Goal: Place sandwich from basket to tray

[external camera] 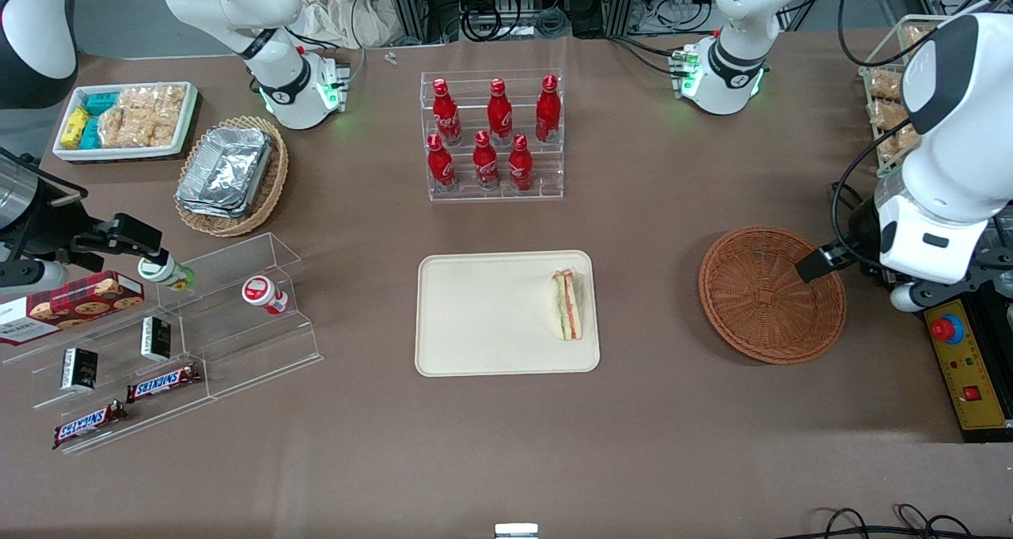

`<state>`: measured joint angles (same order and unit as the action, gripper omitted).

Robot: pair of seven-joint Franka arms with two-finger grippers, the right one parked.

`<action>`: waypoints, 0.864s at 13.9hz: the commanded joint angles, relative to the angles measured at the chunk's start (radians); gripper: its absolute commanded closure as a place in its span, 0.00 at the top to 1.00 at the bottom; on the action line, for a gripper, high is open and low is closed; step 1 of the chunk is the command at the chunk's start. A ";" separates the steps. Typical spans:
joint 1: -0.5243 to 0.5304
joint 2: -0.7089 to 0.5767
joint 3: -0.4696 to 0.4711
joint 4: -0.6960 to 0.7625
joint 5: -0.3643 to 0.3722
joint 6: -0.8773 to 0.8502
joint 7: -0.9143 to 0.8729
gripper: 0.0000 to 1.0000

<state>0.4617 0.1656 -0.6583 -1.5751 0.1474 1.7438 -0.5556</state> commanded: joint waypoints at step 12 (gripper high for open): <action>-0.239 -0.098 0.430 -0.054 -0.154 -0.020 0.361 1.00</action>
<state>0.2256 0.0470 -0.2451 -1.6755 0.0120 1.7306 -0.2543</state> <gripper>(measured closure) 0.000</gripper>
